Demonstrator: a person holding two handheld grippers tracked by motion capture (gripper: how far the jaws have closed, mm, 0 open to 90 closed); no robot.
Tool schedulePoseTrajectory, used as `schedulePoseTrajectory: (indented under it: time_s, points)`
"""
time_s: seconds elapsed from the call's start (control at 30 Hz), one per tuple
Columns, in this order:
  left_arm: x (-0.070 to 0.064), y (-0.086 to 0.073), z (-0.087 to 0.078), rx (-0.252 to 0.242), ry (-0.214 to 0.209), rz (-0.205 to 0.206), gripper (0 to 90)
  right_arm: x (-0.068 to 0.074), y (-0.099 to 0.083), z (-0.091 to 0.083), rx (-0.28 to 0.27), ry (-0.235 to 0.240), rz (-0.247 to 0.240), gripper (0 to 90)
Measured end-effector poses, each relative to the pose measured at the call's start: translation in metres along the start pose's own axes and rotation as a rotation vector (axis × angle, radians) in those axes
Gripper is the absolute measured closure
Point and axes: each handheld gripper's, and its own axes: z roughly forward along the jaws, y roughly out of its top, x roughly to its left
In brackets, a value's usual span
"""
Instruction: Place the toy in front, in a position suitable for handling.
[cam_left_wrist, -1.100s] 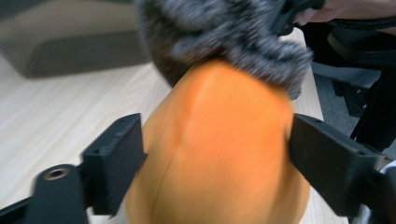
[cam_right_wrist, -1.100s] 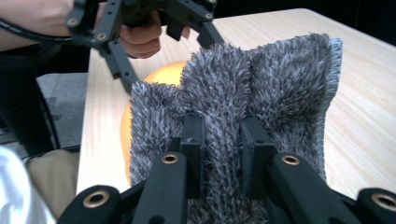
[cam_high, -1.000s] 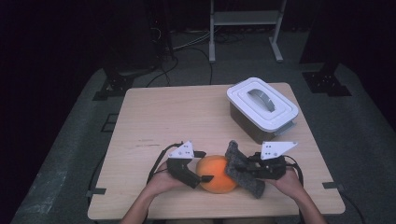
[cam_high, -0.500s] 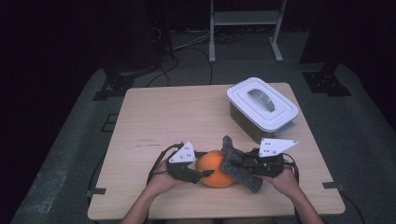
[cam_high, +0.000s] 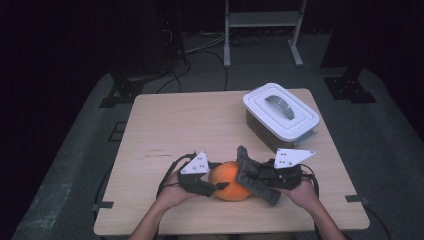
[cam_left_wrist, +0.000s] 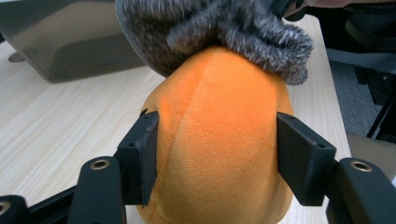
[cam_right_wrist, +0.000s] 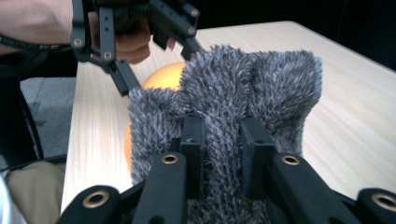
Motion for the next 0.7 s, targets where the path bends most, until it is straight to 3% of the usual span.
schedulePoseTrajectory:
  time_s: [0.1,0.17,0.27,0.37,0.47,0.57,0.7]
  points:
    - [0.002,-0.001,0.001,-0.02,-0.023,-0.027,28.9,-0.004,-0.006,-0.001,0.018,0.033,0.015,74.2]
    - [0.003,0.0,0.001,-0.035,-0.017,-0.043,22.6,-0.005,-0.009,-0.003,0.029,0.049,0.016,74.3]
    - [0.007,-0.004,0.003,-0.044,-0.028,-0.092,14.0,-0.007,-0.014,-0.008,0.043,0.061,0.019,74.3]
    - [0.011,-0.01,0.009,-0.029,-0.08,-0.145,10.2,-0.011,-0.019,-0.012,0.047,0.08,0.028,74.2]
    - [0.013,-0.014,0.013,-0.019,-0.134,-0.185,15.9,-0.015,-0.022,-0.014,0.052,0.083,0.04,74.3]
    - [0.01,-0.01,0.008,-0.011,-0.106,-0.153,31.6,-0.019,-0.022,-0.015,0.042,0.092,0.065,74.3]
    - [0.006,0.001,0.002,0.002,-0.034,-0.102,37.4,-0.016,-0.011,-0.019,-0.02,0.069,0.064,74.8]
